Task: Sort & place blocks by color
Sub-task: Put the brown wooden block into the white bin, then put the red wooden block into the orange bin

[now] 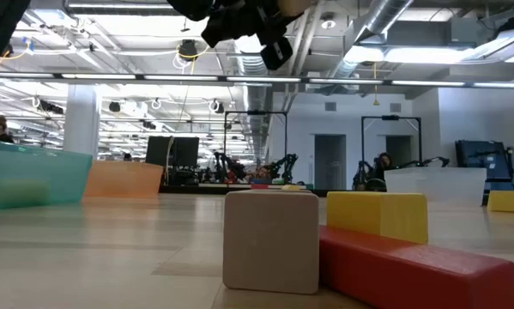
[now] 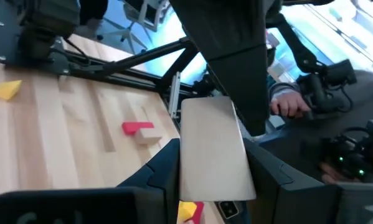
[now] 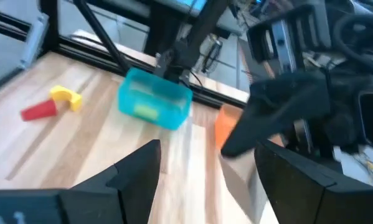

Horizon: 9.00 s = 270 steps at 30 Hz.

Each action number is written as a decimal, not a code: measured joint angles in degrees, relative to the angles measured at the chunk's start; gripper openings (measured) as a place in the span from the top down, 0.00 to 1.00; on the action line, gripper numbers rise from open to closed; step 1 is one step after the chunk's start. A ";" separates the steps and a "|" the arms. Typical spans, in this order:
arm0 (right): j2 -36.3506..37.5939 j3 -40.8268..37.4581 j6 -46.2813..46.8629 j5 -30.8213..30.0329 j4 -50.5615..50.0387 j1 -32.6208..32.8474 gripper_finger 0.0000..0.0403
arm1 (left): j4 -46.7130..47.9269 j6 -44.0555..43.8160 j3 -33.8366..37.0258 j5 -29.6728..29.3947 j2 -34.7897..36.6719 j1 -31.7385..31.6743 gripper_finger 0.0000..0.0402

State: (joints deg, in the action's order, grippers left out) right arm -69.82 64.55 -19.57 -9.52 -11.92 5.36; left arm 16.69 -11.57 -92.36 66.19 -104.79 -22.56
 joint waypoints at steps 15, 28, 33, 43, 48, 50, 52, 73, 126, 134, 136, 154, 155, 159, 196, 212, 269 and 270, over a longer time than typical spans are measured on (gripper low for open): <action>-3.49 0.00 -0.38 -4.86 0.95 0.38 0.47 | -0.37 -1.16 0.07 0.40 -0.04 3.97 0.75; -2.29 -0.09 -0.03 -6.50 -2.87 1.56 0.81 | -0.63 -2.68 0.07 -4.52 -0.05 3.66 0.64; 0.98 0.00 8.50 -5.61 -8.44 1.32 0.83 | -0.53 -2.35 -0.13 -8.05 -0.20 0.28 0.34; 9.18 0.02 31.48 -7.85 -37.65 -8.36 0.99 | 15.38 1.20 -0.09 -18.78 0.28 -12.68 0.20; 6.71 0.02 36.19 -10.16 -48.38 -19.36 1.00 | 23.40 7.50 -0.04 -25.77 2.97 -13.22 0.22; 4.49 0.00 36.21 -10.18 -50.21 -24.18 0.99 | 24.81 9.35 -0.04 -28.85 3.95 -12.23 0.23; 1.99 0.00 35.99 -10.22 -51.95 -28.95 1.00 | 25.66 10.66 -0.04 -31.12 4.86 -11.13 0.24; -21.51 -0.04 29.58 -11.75 -49.96 -53.54 0.99 | 49.52 15.04 7.74 -56.61 19.99 -5.93 0.37; -11.77 -0.02 49.18 -4.60 -28.51 24.43 0.43 | 23.53 -11.49 37.09 -55.22 30.33 35.40 0.41; -20.13 -0.05 41.54 0.33 -14.82 28.47 0.44 | 25.59 -20.16 37.07 -64.18 31.13 44.71 0.41; -21.36 0.05 41.53 0.96 -9.46 28.70 0.44 | 27.01 -20.63 37.07 -67.53 31.51 46.94 0.41; -25.39 4.83 46.43 0.21 6.61 28.47 0.44 | 39.85 -17.50 37.40 -76.47 32.02 67.18 0.41; -25.97 6.47 46.92 0.16 5.53 28.10 0.44 | 40.36 -17.34 37.40 -77.10 32.08 68.10 0.41; -29.92 13.26 48.84 -0.07 -2.65 27.56 0.46 | 43.16 -16.50 37.40 -79.00 32.93 70.81 0.41; -47.74 29.35 105.41 19.74 -21.24 27.03 0.66 | 19.98 -13.03 59.78 -82.60 67.27 62.69 0.41; -47.76 29.35 105.22 19.52 -20.78 26.89 0.46 | 17.65 -8.26 59.78 -80.50 66.93 56.53 0.41; -49.71 38.29 114.56 22.86 -30.18 25.39 0.51 | 5.50 2.81 59.71 -77.48 66.16 42.50 0.41; -49.71 39.57 115.44 22.44 -30.06 25.64 0.51 | 5.52 3.48 59.73 -77.50 66.16 42.40 0.41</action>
State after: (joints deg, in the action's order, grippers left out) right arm -119.52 104.12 95.87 12.92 -41.98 31.00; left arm 22.22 -8.10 -32.62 -11.31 -38.63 19.84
